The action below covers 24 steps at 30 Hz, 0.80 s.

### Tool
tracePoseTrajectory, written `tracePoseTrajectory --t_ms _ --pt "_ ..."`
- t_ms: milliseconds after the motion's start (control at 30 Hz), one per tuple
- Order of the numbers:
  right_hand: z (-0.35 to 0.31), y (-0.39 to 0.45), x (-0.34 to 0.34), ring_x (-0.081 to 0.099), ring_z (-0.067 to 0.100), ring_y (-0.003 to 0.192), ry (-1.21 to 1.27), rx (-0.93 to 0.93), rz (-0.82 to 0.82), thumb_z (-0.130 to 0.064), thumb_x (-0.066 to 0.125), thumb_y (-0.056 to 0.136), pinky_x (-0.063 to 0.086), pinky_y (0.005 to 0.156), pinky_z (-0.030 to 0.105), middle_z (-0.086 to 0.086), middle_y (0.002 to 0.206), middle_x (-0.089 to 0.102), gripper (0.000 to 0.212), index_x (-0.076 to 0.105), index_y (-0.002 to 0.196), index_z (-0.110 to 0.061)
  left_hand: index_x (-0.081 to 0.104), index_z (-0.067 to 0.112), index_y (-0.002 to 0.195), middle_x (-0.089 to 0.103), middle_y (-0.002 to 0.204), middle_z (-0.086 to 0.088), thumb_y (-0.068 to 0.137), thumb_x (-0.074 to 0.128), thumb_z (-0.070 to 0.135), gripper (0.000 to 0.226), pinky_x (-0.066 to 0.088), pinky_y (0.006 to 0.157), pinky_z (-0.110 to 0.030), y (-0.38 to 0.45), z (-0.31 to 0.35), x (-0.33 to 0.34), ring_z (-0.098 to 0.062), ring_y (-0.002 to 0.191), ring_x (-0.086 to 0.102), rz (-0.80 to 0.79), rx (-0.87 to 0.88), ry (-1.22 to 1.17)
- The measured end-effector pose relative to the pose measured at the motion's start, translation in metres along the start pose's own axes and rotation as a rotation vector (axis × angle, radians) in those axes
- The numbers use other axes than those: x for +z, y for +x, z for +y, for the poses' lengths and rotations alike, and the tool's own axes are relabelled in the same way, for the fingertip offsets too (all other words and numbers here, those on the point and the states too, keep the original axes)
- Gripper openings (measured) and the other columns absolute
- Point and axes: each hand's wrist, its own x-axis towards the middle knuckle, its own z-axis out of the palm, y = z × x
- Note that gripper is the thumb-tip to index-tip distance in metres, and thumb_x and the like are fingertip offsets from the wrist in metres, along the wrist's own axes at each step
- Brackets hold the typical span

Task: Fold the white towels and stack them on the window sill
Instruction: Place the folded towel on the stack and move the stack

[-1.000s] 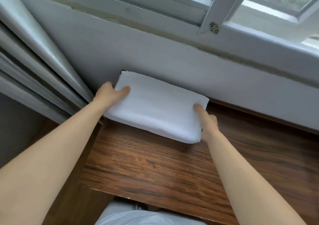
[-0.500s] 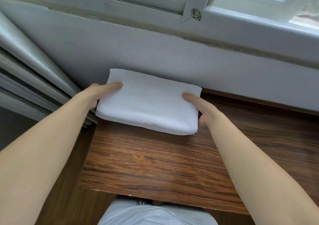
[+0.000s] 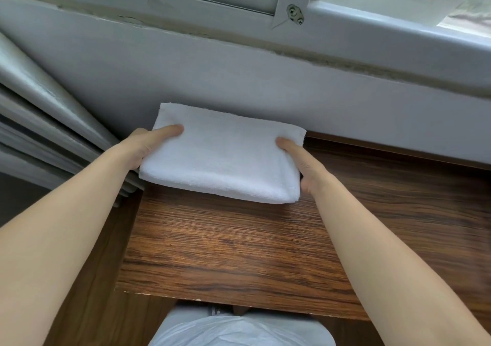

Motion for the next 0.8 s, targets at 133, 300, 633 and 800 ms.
tracePoseTrajectory --t_ms 133,300,633,800 --pt "-0.004 -0.003 0.003 0.08 0.027 0.097 -0.009 -0.014 -0.035 -0.04 0.087 0.082 0.06 0.097 0.052 0.006 0.103 0.082 0.044 0.073 0.117 -0.017 0.067 0.012 0.117 0.077 0.107 -0.008 0.063 0.086 0.067 0.08 0.061 0.086 -0.043 -0.002 -0.006 -0.002 -0.029 0.091 0.076 0.022 0.017 0.003" --pt "-0.008 -0.006 0.0 0.081 0.027 0.092 0.025 0.022 -0.053 -0.037 0.088 0.081 0.062 0.089 0.05 0.006 0.102 0.082 0.044 0.073 0.118 -0.017 0.067 0.011 0.119 0.076 0.107 -0.007 0.058 0.086 0.071 0.088 0.061 0.085 -0.041 -0.005 -0.002 -0.001 -0.028 0.091 0.076 0.049 0.024 0.005" --pt "0.005 0.0 -0.017 0.079 0.031 0.1 0.154 0.088 -0.106 -0.035 0.096 0.072 0.059 0.096 0.055 0.009 0.107 0.082 0.059 0.073 0.122 -0.015 0.061 0.009 0.12 0.07 0.102 -0.002 0.069 0.082 0.068 0.08 0.054 0.073 -0.032 -0.014 0.003 0.014 -0.022 0.089 0.069 0.144 0.024 0.025" --pt "0.016 0.001 -0.02 0.08 0.018 0.083 0.128 -0.026 -0.133 -0.042 0.091 0.078 0.062 0.065 0.028 0.003 0.1 0.083 0.052 0.071 0.116 -0.013 0.053 0.013 0.135 0.06 0.109 0.001 0.083 0.074 0.061 0.074 0.041 0.09 -0.035 -0.02 0.005 0.033 -0.019 0.083 0.055 0.212 0.079 0.09"
